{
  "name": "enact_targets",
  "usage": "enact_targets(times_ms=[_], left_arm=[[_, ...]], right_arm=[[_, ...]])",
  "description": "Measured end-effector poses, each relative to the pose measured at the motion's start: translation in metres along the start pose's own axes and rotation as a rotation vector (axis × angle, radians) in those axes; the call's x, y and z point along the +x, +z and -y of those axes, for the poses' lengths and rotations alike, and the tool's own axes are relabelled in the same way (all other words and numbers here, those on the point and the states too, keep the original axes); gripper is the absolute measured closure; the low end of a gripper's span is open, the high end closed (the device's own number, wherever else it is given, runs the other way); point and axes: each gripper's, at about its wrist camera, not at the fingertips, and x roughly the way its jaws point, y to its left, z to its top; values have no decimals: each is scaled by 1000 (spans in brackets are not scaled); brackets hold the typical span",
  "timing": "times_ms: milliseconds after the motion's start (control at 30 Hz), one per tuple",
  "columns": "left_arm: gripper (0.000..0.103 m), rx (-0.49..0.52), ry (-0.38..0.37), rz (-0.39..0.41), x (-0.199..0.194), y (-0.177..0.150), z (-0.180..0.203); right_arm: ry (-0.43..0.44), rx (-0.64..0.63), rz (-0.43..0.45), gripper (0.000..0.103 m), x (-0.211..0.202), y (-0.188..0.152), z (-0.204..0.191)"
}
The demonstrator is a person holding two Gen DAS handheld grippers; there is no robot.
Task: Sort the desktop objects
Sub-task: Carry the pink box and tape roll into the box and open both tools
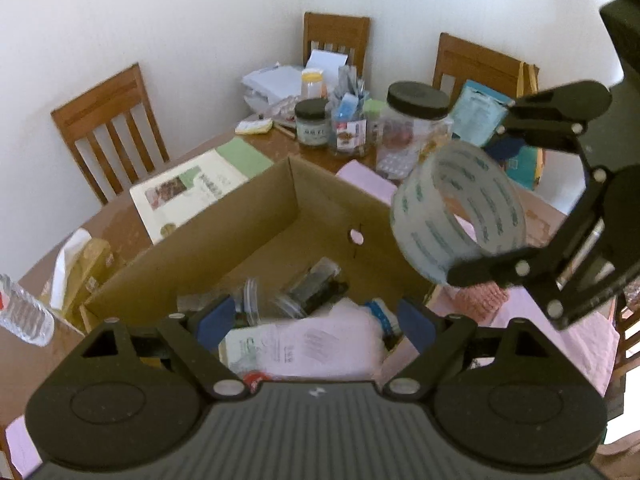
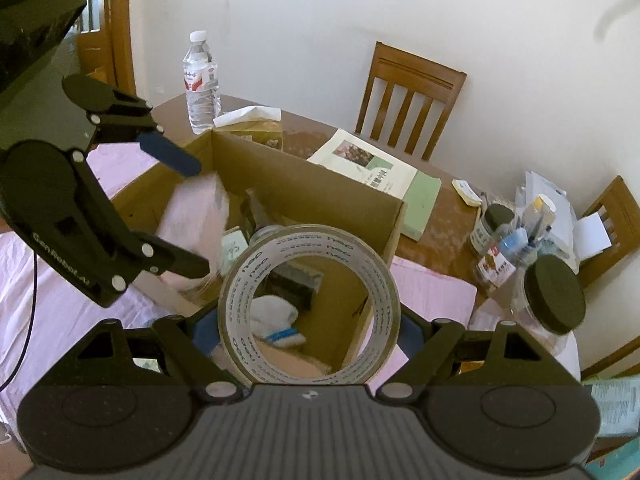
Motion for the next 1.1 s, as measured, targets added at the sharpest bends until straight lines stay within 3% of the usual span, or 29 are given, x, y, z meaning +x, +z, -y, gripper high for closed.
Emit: enact_targets(times_ms=[367, 800, 933, 1100], left_arm=[[13, -4, -2, -50, -12, -17, -5], [12, -108, -2, -65, -33, -27, -18], [12, -122, 11, -63, -38, -32, -22], [12, -151, 32, -66, -42, -41, -26]], right_arm=[[50, -13, -32, 15, 34, 29, 9], [72, -16, -64, 15, 70, 70, 10], [41, 6, -44, 0, 82, 81, 10], [56, 44, -42, 0, 83, 82, 11]])
